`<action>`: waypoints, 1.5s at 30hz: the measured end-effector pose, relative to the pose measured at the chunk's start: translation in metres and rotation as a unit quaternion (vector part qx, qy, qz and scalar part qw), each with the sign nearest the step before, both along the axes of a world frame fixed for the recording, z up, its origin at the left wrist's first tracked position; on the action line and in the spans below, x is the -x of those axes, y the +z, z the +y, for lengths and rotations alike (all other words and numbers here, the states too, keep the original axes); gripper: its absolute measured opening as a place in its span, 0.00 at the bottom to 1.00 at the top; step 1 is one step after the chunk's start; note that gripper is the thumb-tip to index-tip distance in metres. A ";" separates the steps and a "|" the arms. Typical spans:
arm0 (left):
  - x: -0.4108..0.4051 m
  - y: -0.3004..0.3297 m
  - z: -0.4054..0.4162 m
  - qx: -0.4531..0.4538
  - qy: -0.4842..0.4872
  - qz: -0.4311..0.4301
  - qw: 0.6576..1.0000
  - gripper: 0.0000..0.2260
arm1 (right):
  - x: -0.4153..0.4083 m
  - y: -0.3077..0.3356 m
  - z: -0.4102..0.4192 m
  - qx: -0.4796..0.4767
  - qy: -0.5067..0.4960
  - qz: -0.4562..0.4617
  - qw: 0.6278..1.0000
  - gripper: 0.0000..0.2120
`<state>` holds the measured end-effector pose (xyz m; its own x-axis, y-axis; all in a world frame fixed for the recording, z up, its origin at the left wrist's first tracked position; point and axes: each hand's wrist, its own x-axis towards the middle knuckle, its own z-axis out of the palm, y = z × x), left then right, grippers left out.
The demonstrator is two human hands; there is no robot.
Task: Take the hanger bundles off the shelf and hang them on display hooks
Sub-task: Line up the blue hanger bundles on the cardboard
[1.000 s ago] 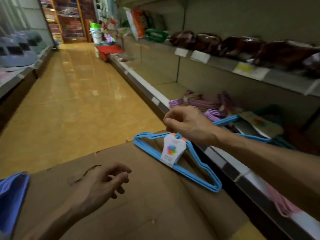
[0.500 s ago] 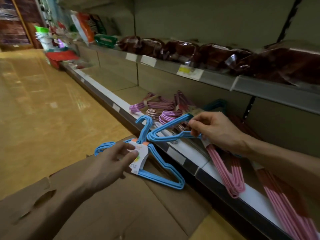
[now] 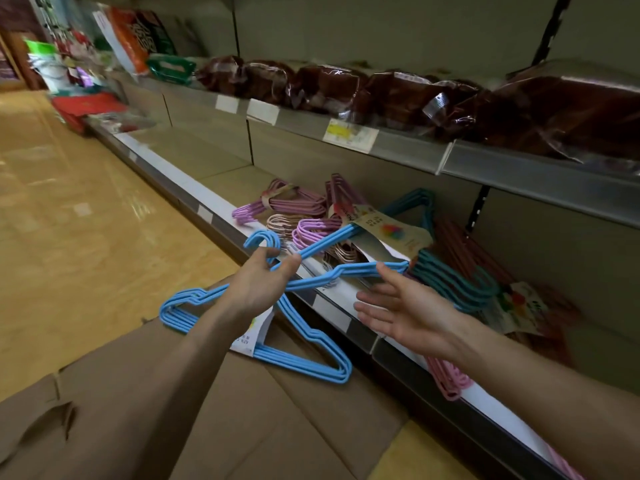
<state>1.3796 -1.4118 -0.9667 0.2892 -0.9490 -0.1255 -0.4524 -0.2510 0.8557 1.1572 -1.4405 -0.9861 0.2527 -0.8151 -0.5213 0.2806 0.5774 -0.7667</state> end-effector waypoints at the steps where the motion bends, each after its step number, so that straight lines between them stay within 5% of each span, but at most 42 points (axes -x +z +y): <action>1: 0.000 -0.002 -0.002 -0.008 0.004 0.012 1.000 0.25 | -0.003 -0.001 -0.004 -0.009 -0.015 -0.027 0.999 0.23; 7: 0.006 -0.005 -0.010 0.005 0.018 0.087 0.996 0.15 | -0.020 -0.002 -0.025 -0.019 -0.088 -0.105 0.990 0.19; 18: 0.021 0.003 0.012 0.146 -0.019 -0.037 0.988 0.16 | -0.024 0.017 -0.024 -0.023 -0.119 -0.130 0.984 0.10; 28: 0.014 0.001 0.068 0.173 0.004 -0.008 0.985 0.19 | -0.057 0.029 0.000 -0.022 -0.129 -0.110 0.985 0.13; 37: -0.019 -0.009 0.135 0.069 0.020 -0.019 0.997 0.26 | -0.099 0.043 0.037 -0.011 -0.057 -0.094 0.994 0.07; 45: -0.049 0.016 0.151 -0.028 0.040 -0.084 0.995 0.08 | -0.145 0.039 0.072 0.017 -0.007 -0.054 0.998 0.09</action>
<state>1.4283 -1.2611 -0.9503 0.3856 -0.9146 -0.1219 -0.5637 -0.3381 0.7536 1.3019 -1.3686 -0.9474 0.2945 -0.8357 -0.4636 0.3710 0.5470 -0.7504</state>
